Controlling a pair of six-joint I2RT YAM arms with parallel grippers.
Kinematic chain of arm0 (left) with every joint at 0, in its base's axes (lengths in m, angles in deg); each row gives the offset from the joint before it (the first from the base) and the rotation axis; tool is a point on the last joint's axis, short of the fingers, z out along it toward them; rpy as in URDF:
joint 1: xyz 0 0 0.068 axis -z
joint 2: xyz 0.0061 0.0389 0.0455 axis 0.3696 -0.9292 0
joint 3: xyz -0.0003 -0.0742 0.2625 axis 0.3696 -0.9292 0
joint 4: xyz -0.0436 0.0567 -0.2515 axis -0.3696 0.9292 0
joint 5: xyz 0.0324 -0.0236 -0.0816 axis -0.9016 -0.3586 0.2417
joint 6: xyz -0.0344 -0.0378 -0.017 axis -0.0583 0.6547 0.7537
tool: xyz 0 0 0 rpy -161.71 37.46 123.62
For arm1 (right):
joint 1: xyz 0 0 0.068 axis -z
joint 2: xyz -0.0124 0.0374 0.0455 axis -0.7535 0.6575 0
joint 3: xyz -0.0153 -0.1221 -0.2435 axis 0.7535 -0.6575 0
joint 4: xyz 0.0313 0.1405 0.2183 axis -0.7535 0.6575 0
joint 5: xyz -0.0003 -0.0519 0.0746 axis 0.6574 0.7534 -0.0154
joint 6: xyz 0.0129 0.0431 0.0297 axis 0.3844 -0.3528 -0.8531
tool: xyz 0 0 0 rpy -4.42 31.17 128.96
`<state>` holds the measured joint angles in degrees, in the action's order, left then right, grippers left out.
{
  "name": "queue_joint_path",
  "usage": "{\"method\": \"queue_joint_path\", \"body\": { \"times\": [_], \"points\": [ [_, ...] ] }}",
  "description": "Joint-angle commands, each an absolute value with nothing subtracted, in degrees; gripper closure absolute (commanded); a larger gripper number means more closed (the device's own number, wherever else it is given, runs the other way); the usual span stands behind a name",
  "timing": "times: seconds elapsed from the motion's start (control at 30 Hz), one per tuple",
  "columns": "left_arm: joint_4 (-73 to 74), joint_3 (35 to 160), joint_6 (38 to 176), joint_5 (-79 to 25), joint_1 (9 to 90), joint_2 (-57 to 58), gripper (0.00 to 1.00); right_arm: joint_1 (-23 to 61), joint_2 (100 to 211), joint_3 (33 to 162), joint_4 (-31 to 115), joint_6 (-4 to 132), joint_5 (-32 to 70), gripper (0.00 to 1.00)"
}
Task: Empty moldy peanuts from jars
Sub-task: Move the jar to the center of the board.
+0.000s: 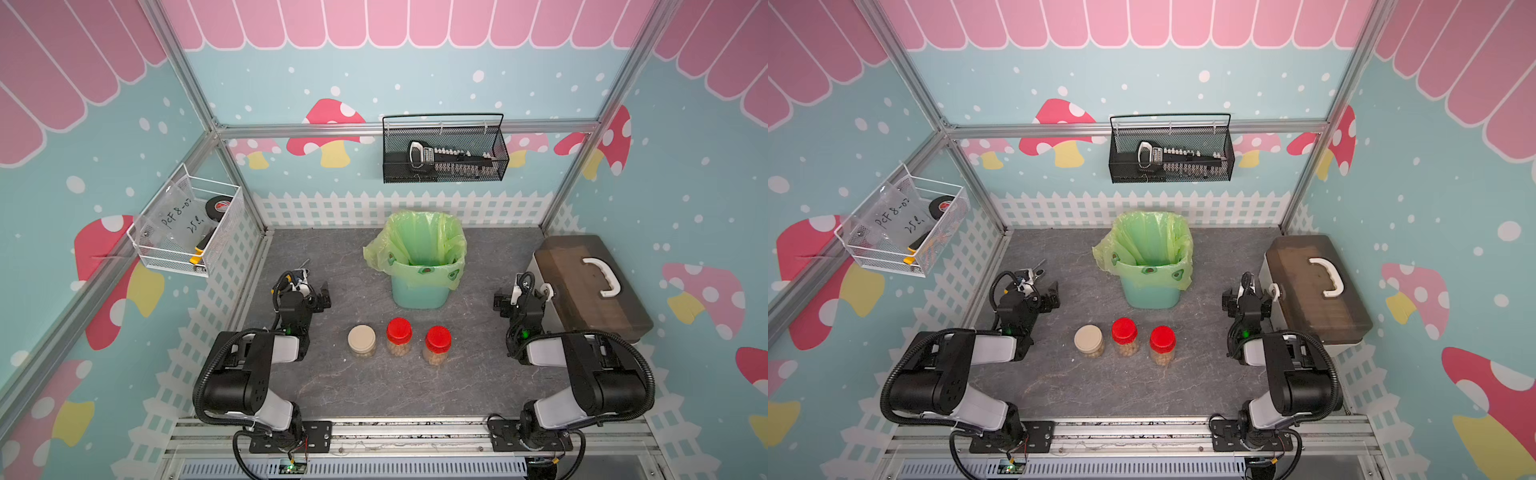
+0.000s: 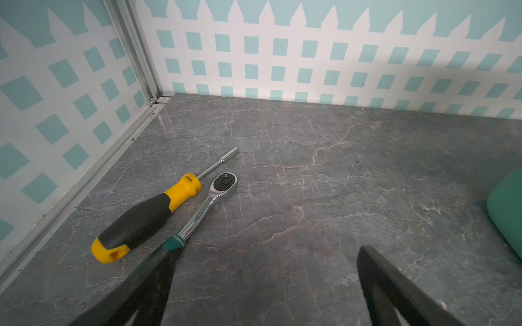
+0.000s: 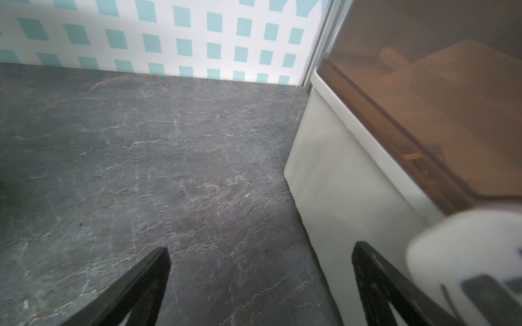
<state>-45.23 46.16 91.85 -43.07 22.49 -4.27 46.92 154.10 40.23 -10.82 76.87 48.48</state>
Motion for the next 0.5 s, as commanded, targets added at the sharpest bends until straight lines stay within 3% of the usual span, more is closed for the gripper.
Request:
{"method": "queue_joint_path", "body": {
  "times": [0.0,0.47],
  "points": [
    [-45.7,46.91,90.97,-43.0,22.55,-4.0,0.0,46.65,154.48,41.3,-10.1,78.69,45.57,0.01],
    [-45.48,46.99,91.06,-42.88,22.56,-3.98,0.0,46.7,154.53,41.32,-10.22,78.68,45.52,0.01]
  ]
}}
